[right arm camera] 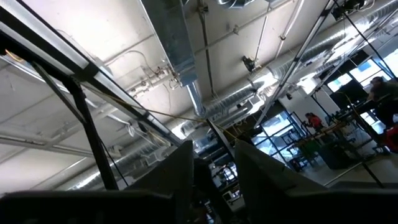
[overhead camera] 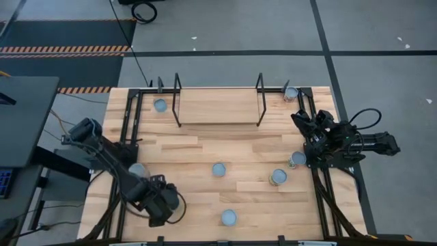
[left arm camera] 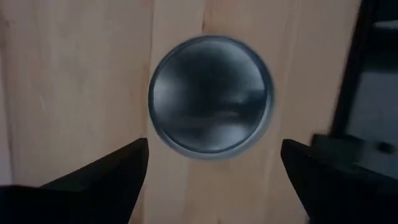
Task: Pick and place cans onto a shelf
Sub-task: Put the light orange can on the shelf
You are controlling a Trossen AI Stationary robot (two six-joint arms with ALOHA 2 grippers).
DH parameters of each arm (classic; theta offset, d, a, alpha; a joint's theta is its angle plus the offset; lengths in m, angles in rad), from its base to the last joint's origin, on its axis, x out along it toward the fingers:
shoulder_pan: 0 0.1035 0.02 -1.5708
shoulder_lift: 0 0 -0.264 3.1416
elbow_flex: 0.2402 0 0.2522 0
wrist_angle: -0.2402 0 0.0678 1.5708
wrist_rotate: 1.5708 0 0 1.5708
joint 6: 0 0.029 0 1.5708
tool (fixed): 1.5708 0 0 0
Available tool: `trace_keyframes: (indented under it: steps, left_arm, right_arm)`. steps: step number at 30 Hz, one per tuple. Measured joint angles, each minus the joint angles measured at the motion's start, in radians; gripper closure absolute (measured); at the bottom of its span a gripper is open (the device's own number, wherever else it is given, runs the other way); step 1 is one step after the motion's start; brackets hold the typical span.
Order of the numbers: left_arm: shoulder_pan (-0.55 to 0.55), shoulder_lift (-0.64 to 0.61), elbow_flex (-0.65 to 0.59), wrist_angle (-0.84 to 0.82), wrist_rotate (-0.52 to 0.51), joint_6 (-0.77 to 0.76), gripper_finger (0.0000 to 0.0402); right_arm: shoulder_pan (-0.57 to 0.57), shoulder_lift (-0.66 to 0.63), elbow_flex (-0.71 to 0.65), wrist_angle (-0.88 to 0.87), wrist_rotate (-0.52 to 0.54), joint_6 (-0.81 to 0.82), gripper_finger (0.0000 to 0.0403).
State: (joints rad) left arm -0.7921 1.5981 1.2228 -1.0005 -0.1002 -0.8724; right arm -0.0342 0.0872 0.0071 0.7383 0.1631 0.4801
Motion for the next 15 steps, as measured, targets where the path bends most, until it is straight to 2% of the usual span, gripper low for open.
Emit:
trace_keyframes:
  steps: [5,9,15]
  left_arm:
    - [-0.008,0.021,0.000,0.016,-0.050,0.004,0.0029]
    - [-0.006,0.020,-0.007,0.054,-0.144,0.028,0.0029]
    - [0.013,0.020,-0.067,0.147,-0.140,0.055,0.0029]
  right_arm:
    - [0.000,0.000,0.000,0.000,0.000,0.000,0.0277]
    - [0.000,0.000,0.000,-0.001,0.000,0.000,0.0277]
    - [0.000,0.000,0.000,-0.001,0.000,0.017,0.0277]
